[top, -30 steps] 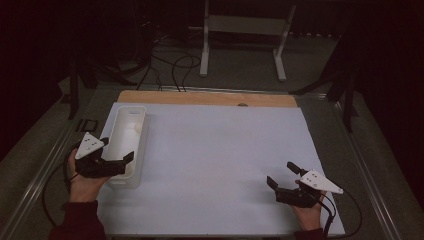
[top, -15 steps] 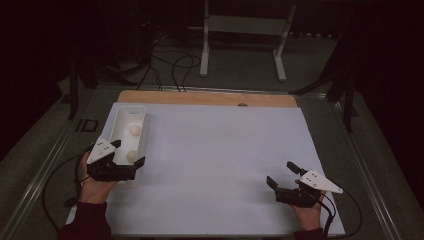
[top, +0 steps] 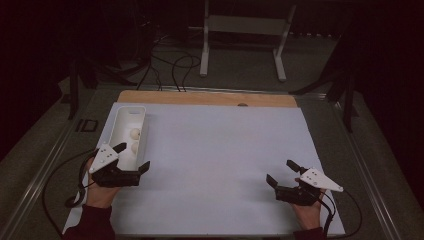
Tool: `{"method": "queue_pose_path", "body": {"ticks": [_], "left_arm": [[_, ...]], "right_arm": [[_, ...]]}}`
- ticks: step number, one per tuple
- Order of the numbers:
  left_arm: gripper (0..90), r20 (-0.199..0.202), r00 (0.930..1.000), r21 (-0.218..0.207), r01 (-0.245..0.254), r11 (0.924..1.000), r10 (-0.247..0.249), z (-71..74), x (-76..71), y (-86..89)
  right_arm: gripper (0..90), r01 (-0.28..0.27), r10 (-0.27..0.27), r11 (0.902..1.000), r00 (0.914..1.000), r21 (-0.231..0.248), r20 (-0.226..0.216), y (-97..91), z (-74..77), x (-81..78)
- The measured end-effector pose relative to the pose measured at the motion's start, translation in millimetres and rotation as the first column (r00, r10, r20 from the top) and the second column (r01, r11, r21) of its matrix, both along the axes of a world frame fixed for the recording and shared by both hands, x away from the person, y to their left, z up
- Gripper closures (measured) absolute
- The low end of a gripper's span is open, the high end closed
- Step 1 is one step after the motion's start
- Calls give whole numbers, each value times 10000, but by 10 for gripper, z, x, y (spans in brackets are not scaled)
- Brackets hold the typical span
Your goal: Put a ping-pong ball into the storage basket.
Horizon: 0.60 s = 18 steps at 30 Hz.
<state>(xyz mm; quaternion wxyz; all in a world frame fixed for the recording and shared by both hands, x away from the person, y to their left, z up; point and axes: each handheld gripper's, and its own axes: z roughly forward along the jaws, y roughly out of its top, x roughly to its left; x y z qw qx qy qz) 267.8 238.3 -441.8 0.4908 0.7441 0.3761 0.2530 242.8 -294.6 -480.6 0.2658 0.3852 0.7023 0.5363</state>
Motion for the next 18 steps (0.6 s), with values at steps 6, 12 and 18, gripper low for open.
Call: {"method": "queue_pose_path", "body": {"ticks": [6, 12, 18], "left_arm": [[1, 125, 9999, -75, 82, 9999, -81, -38, -28, -18], [1, 194, 9997, -53, 158, 9999, -157, -85, -48, -23], [1, 351, 9993, -170, 121, 9998, -115, -114, -61, -12]], "right_arm": [[76, -65, 65, 10000, 9999, 19, 79, -6, 19, 41], [76, -100, 100, 9999, 9999, 9, 104, -1, 25, 51], [76, -92, 92, 10000, 9998, 20, 171, -32, 57, 99]]}}
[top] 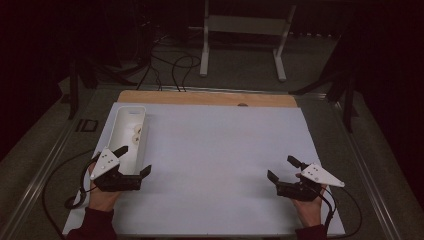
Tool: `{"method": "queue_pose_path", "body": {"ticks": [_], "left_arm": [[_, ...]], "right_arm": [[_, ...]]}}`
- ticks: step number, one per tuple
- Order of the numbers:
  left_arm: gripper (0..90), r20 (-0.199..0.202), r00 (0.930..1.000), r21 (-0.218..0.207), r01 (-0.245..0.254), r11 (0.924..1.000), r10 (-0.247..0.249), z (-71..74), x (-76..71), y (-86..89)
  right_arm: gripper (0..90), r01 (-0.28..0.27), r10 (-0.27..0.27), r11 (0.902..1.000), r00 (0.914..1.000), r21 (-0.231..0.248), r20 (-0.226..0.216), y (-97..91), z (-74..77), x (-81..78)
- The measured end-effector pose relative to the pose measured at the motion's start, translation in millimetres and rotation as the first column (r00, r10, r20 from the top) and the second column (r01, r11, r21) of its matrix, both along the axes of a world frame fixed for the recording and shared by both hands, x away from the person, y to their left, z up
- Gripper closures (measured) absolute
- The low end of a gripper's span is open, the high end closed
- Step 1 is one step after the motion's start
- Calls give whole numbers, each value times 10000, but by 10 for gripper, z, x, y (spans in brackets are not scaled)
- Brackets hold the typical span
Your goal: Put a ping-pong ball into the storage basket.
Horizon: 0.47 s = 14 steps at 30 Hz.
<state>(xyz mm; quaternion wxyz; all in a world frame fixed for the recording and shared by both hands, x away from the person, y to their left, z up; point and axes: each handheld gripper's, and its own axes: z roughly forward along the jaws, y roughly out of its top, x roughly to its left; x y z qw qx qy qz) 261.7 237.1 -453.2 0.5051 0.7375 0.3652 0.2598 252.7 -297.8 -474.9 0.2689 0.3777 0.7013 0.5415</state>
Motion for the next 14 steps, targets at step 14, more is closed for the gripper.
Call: {"method": "queue_pose_path", "body": {"ticks": [14], "left_arm": [[1, 176, 9998, 111, -37, 9999, 35, -9, 4, 9]], "right_arm": [[76, -93, 94, 9999, 9999, -78, 91, 19, 23, -8]]}}
